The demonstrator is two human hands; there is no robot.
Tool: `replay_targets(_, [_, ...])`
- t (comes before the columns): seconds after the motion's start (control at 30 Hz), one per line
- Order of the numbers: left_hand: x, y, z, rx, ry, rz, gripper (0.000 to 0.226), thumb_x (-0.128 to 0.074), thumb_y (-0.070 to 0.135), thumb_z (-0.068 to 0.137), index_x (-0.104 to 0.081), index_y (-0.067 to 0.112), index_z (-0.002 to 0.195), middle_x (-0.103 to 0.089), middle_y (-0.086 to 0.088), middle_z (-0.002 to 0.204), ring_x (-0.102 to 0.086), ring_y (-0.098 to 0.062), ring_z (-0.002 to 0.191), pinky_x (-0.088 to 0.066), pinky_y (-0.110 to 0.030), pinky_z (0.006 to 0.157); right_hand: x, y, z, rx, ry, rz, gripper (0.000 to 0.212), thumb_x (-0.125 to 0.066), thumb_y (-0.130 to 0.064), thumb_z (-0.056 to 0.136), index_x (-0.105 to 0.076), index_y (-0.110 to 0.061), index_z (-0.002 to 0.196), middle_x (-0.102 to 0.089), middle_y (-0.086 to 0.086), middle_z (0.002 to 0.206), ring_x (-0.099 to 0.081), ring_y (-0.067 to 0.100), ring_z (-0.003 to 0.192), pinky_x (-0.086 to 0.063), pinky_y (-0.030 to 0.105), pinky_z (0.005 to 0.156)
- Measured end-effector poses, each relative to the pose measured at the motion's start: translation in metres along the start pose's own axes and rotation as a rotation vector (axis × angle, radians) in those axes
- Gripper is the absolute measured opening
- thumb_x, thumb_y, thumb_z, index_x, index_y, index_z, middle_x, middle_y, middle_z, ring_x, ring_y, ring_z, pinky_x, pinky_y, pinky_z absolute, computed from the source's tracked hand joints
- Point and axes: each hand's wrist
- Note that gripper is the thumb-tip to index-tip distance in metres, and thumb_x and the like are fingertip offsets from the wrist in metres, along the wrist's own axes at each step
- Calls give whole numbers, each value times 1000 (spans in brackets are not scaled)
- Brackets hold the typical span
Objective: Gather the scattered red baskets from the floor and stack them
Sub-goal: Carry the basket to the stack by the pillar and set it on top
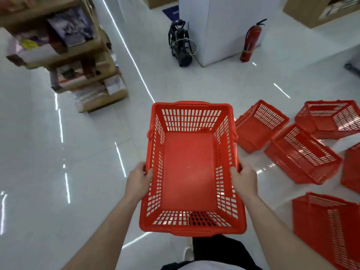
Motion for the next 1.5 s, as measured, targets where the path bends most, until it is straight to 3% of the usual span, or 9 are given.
replay_targets(0.37, [-25,55,199,-24,-175,229,30,-53,39,99,-53,22,123,-69,5,105,-69,-11,80,-58,-34,74,-65,-10,121,-225,13,66,10,-59,-15,88,-67,-20,92,-66,-8,73,-62,5,67,-48,29,63])
replay_targets(0.6, [-57,67,311,-165,-397,435,32,-50,36,100,-50,17,126,-67,4,105,-63,-6,73,-49,-25,64,-134,2,122,-476,147,194,16,-62,-18,91,-68,-24,104,-68,-14,84,-64,-1,74,-55,26,70])
replay_targets(0.77, [-96,60,399,-287,-544,544,36,-49,40,100,-48,18,129,-68,2,111,-66,-13,79,-56,-37,77,-207,10,123,-643,311,335,22,-63,-12,93,-65,-24,111,-64,-21,87,-59,-20,71,-40,-1,59])
replay_targets(0.9, [-135,45,445,-373,-640,587,39,-49,42,100,-48,18,130,-66,5,111,-68,-14,81,-57,-40,79,-268,34,121,-768,373,400,25,-66,-11,91,-67,-22,113,-68,-20,90,-63,-13,75,-50,11,67])
replay_targets(1.07, [-187,0,476,-430,-690,622,33,-50,35,101,-50,18,129,-66,5,112,-64,-10,82,-49,-25,66,-324,72,120,-847,457,419,21,-69,-10,90,-64,-22,108,-62,-24,84,-59,-10,73,-40,0,57])
replay_targets(1.17, [-213,-29,488,-424,-732,628,36,-51,37,100,-50,21,132,-67,1,119,-67,-15,91,-53,-29,72,-352,98,124,-909,431,464,25,-68,-13,91,-62,-24,113,-62,-23,87,-61,-7,77,-45,7,60])
replay_targets(1.27, [-229,-39,489,-382,-760,631,49,-53,42,98,-45,21,141,-64,-1,128,-67,-23,103,-54,-42,86,-370,118,128,-938,392,514,37,-74,-16,86,-59,-24,119,-66,-13,102,-65,3,84,-55,29,75])
replay_targets(1.4, [-223,-28,469,-418,-761,762,69,-59,44,94,-33,16,151,-50,-7,147,-53,-32,127,-43,-48,102,-360,127,118,-939,209,400,66,-77,-28,84,-48,-14,141,-60,1,129,-62,20,109,-50,35,90])
replay_targets(1.5, [-209,5,430,-464,-806,731,63,-58,42,96,-38,15,149,-53,-5,143,-53,-31,126,-42,-45,101,-317,121,94,-937,104,224,71,-77,-34,82,-47,-12,144,-55,7,139,-57,25,122,-47,38,100])
Point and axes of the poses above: each hand's wrist, its own z-axis towards the middle knuckle, its own x-axis out of the back of the hand, y = z × x
